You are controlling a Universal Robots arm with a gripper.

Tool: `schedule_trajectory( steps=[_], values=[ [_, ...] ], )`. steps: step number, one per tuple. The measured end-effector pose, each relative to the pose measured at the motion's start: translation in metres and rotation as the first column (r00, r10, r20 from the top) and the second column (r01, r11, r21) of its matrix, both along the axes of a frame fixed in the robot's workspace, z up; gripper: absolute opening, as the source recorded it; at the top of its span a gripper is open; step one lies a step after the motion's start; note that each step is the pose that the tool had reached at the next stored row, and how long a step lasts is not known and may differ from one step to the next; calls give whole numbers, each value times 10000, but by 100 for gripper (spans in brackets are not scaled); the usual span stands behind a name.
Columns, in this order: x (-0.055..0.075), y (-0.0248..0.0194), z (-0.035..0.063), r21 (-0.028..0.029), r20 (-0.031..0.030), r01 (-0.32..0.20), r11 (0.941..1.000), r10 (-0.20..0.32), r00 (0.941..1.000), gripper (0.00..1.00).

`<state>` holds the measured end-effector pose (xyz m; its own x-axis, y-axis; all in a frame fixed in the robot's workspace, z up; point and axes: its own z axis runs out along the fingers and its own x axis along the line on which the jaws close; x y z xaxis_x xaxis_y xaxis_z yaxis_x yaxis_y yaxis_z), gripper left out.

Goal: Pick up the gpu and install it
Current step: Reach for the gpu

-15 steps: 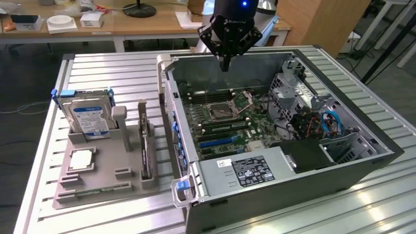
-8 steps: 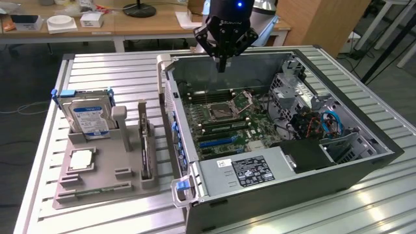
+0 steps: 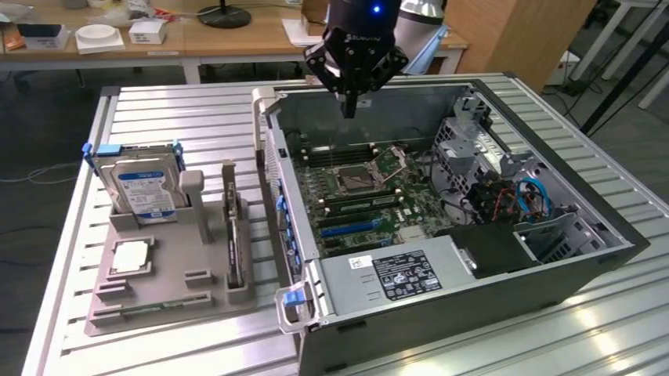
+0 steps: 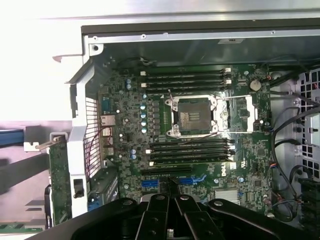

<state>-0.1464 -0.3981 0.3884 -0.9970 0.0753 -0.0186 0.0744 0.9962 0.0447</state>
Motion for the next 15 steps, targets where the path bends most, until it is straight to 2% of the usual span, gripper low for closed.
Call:
schedule_trajectory(
  steps=[15],
  values=[
    [-197,0,-49,0,-41,0,10000,0,10000,11]
  ],
)
